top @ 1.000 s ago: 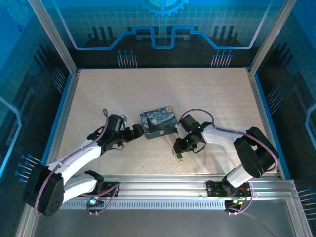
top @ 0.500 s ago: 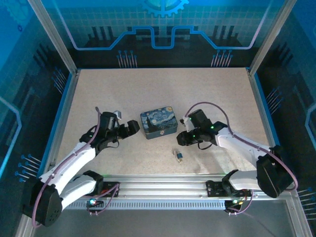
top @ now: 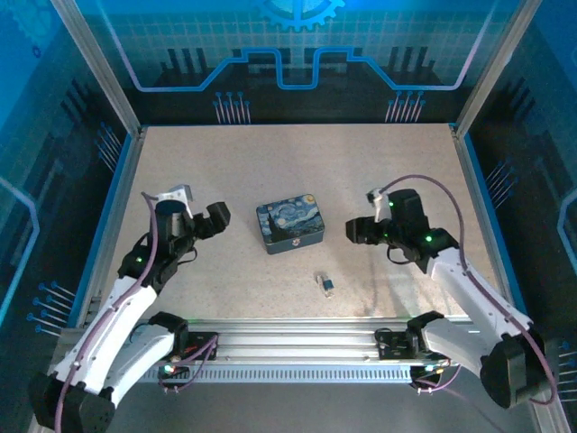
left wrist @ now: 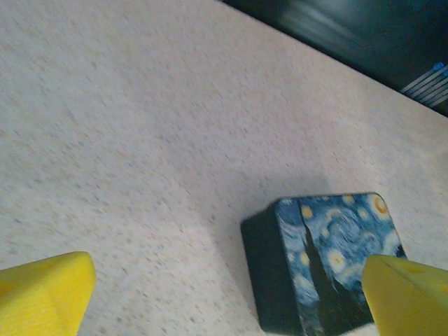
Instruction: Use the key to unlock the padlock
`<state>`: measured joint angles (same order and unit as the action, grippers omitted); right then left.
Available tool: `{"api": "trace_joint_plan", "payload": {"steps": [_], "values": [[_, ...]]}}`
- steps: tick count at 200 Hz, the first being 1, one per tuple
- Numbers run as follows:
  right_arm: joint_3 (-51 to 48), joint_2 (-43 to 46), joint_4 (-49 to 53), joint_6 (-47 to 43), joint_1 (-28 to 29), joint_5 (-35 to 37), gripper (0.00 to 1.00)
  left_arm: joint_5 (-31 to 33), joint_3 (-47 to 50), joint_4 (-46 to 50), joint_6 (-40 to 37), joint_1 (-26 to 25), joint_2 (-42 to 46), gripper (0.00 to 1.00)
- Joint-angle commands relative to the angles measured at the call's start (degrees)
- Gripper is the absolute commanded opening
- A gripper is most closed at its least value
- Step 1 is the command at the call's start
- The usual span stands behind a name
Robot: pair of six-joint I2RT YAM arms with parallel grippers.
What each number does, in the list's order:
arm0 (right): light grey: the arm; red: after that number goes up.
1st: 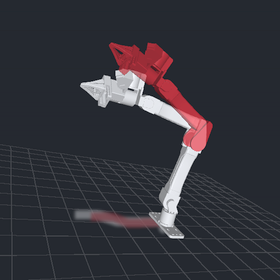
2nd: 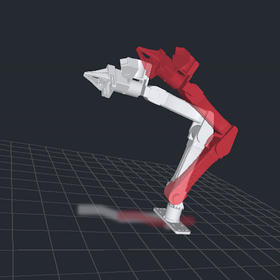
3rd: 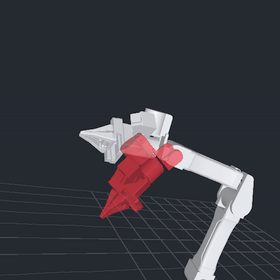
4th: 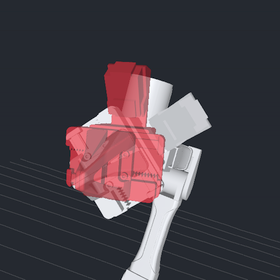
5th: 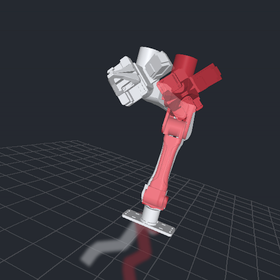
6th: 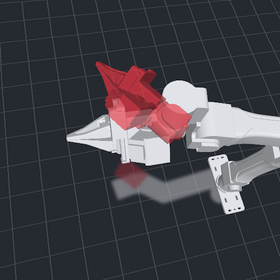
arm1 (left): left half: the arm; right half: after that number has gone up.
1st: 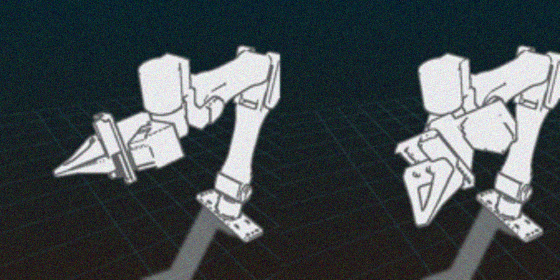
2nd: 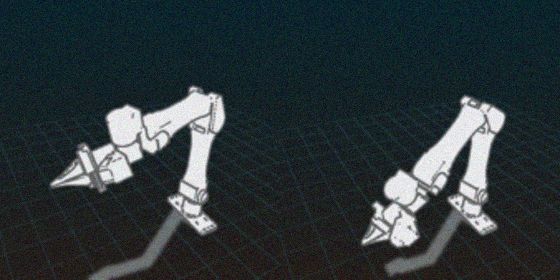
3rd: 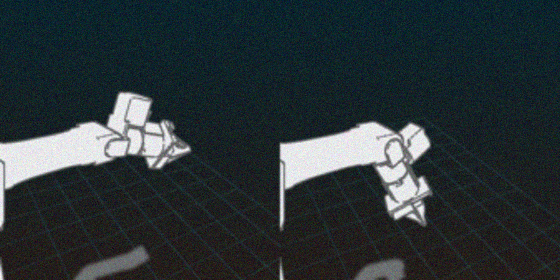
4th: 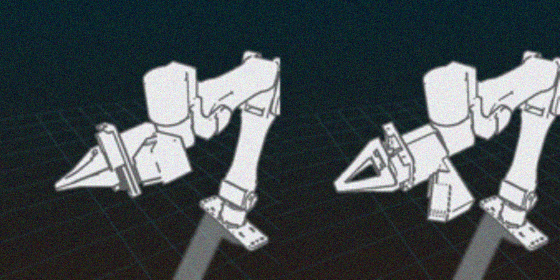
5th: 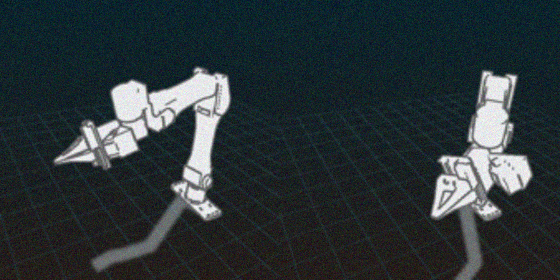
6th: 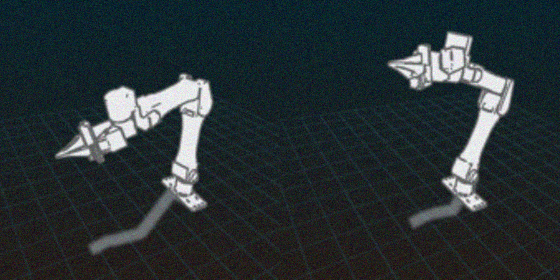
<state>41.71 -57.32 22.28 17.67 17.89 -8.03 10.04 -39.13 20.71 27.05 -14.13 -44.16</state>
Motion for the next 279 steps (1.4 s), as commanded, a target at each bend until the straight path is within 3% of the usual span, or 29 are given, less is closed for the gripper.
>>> {"api": "trace_joint_plan", "payload": {"steps": [1, 67, 108, 181, 238, 279], "values": [[-3.13, 3.48, -4.59, 0.67, -4.26, -0.95, 0.77, 9.74, 1.24, -1.71, -7.1, 0.66, 2.24, 0.99], [-3.99, 2.43, -8.91, -1.14, -11.8, -1.95, 1.0, 15.44, 7.9, -12.99, -14.95, 0.95, 4.17, 0.99], [-6.73, 2.19, -14.29, -2.96, -15.01, 0.63, 1.0, 15.59, 12.85, -22.3, -18.39, 1.19, 3.7, 0.99], [-16.73, 0.63, -31.94, -11.57, -15.51, 10.22, 1.0, 13.09, 22.05, -42.1, -25.11, 1.65, -2.66, 0.99], [-21.41, -5.78, -47.02, -13.2, -15.86, 12.04, 1.0, 12.17, 22.83, -47.77, -27.62, 3.2, -11.72, 0.99], [-24.64, -10.49, -60.1, -16.51, -15.98, 12.22, 1.0, 9.07, 23.42, -52.67, -26.42, 7.41, -17.81, 0.99]]}}
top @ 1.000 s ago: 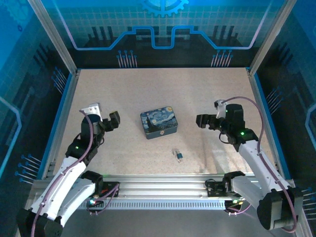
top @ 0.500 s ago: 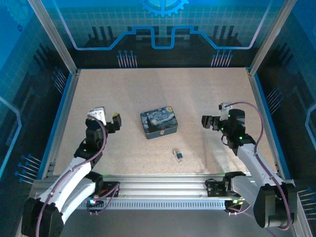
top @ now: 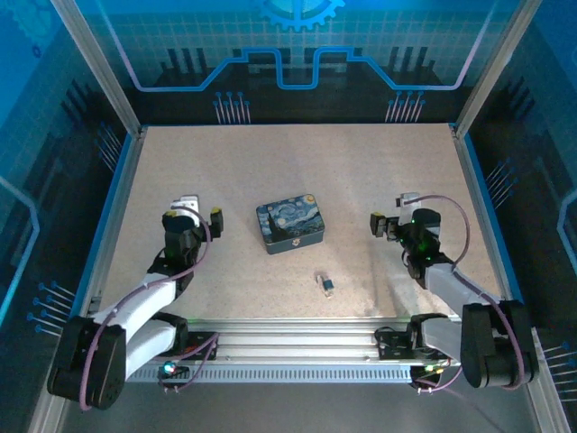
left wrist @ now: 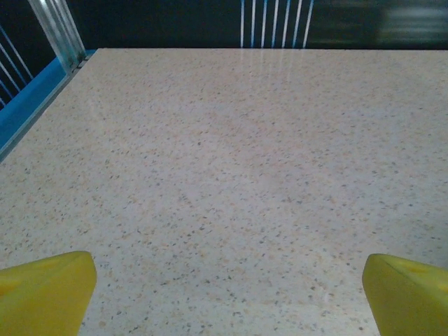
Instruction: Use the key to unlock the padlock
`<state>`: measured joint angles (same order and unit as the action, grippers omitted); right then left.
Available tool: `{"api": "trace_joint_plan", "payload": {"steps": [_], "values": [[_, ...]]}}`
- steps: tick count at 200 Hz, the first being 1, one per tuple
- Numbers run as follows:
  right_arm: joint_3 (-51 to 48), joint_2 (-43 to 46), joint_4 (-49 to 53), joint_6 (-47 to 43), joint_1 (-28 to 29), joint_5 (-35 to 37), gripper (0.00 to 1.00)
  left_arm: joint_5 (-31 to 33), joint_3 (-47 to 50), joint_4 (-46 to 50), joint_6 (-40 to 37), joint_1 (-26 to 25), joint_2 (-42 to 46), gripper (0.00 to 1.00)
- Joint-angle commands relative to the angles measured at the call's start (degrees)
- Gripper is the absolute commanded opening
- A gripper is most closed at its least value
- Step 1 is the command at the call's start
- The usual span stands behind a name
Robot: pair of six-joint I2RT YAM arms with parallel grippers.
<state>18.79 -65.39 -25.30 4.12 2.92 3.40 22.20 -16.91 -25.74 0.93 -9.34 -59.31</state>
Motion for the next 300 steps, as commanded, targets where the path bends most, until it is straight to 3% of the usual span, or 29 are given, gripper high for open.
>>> {"api": "trace_joint_plan", "payload": {"steps": [1, 84, 129, 191, 212, 257, 300], "values": [[-1.77, -2.62, -12.95, -2.97, -1.04, 0.67, 1.0, -3.23, 1.23, -6.37, -0.27, 2.73, -2.84, 0.99], [-1.4, -19.61, -30.66, -4.36, -1.14, -4.2, 1.0, -11.75, -1.14, -11.17, -0.68, 8.74, -11.13, 0.99], [6.14, -20.66, -17.39, -4.16, -1.14, -3.66, 1.0, -12.68, -2.19, -11.2, -1.2, 11.03, -12.74, 0.99], [5.91, -20.75, -17.85, -4.37, -0.94, -3.66, 1.0, -14.24, -2.75, -12.01, -1.93, 12.62, -13.91, 0.99], [5.92, -20.75, -17.85, -4.34, -0.91, -3.57, 1.0, -16.74, -1.75, -17.13, -1.96, 13.36, -15.4, 0.99], [5.91, -20.75, -17.85, -4.39, -0.75, -3.32, 1.0, -22.67, -1.22, -16.75, -4.01, 13.52, -14.61, 0.99], [6.0, -20.75, -17.77, -4.65, -0.52, -2.81, 1.0, -26.95, 2.99, -29.06, 1.42, 13.49, -16.46, 0.99]]}}
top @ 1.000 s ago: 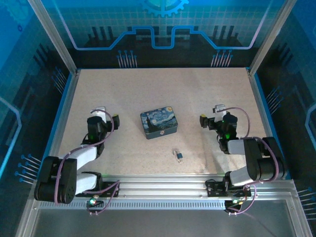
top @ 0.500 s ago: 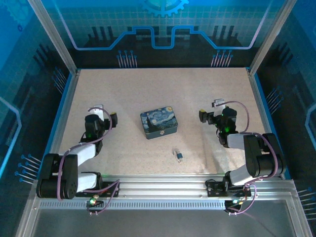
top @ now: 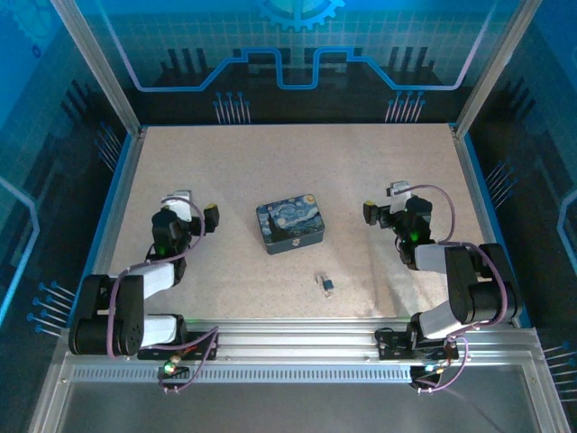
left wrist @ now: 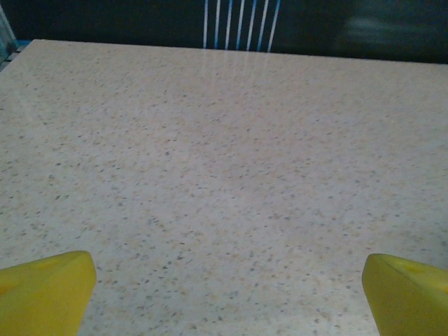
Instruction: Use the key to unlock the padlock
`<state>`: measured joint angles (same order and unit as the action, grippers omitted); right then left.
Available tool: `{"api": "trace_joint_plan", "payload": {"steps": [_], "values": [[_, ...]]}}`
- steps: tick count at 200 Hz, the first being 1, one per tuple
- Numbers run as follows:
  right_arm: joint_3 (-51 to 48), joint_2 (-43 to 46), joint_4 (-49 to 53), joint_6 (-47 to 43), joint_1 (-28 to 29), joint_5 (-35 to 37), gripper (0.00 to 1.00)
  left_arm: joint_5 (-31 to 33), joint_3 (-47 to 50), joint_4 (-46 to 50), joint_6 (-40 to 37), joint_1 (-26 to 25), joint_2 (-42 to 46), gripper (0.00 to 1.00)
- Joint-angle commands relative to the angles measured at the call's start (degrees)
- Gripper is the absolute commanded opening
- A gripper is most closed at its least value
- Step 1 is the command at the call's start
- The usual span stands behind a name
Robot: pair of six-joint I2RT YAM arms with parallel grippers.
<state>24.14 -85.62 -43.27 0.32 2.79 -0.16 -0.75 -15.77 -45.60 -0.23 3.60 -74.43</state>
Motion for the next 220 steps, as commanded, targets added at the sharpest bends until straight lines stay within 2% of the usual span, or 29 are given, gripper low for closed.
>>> {"api": "trace_joint_plan", "payload": {"steps": [1, 26, 62, 88, 102, 112, 220], "values": [[0.64, -0.51, 0.2, -0.84, -0.4, 0.76, 1.0, -3.91, 1.87, -9.21, 2.59, 0.54, -1.46, 0.99], [0.64, -0.51, 0.2, -0.77, -0.24, 0.87, 1.0, -3.43, 1.09, -12.72, 2.7, 0.54, -6.12, 0.99], [0.64, -0.51, 0.2, -0.79, -0.29, 0.87, 1.0, -4.63, 2.67, -26.86, 2.72, 0.53, -16.47, 0.99], [0.71, -0.57, 0.27, -0.86, -0.19, 1.0, 1.0, -4.98, -0.29, -19.43, 2.58, 0.54, -15.0, 0.99], [0.73, -0.6, 0.29, -0.87, -0.2, 1.11, 1.0, -5.13, -4.24, -11.47, 2.51, 0.54, -14.68, 0.99], [0.73, -0.62, 0.29, -0.86, -0.1, 1.12, 1.0, -2.43, -5.88, -7.07, 1.18, -0.81, -14.26, 0.99], [0.71, -0.6, 0.29, -0.87, -0.1, 1.22, 1.0, -1.8, -6.28, -6.89, 0.23, -1.84, -14.46, 0.99]]}}
